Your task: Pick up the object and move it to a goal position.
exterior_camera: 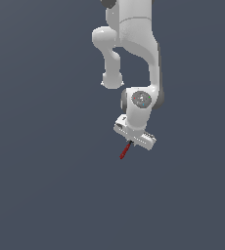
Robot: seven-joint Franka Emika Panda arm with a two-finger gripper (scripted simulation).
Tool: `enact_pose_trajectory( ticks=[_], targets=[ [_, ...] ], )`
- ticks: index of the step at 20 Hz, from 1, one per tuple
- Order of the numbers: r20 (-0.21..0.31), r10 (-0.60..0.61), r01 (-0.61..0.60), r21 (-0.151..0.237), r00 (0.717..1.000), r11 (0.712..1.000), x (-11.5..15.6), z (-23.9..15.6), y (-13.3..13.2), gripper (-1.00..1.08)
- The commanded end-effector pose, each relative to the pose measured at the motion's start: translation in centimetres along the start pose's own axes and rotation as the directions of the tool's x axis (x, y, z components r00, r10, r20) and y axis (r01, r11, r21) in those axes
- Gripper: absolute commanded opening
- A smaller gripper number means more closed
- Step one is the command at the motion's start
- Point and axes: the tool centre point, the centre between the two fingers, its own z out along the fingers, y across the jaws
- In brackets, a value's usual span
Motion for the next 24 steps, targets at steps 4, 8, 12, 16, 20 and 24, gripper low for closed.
enact_pose_trajectory(
  ticks=[4, 8, 12, 16, 20, 24],
  targets=[
    [-0.001, 0.000, 0.000, 0.001, 1.000, 1.000, -0.7, -3.8, 0.3, -1.00],
    [-0.001, 0.000, 0.000, 0.001, 1.000, 1.000, -1.4, -7.6, 0.6, -1.00],
    [-0.001, 0.000, 0.000, 0.001, 1.000, 1.000, -2.1, -11.8, 0.9, -1.00],
    [-0.001, 0.001, -0.001, 0.001, 1.000, 1.000, -2.9, -16.3, 1.2, -1.00],
    [-0.001, 0.001, -0.001, 0.000, 1.000, 1.000, -3.6, -21.0, 1.5, -1.00],
    [-0.001, 0.001, -0.001, 0.000, 1.000, 1.000, -4.3, -25.4, 1.8, -1.00]
  ],
)
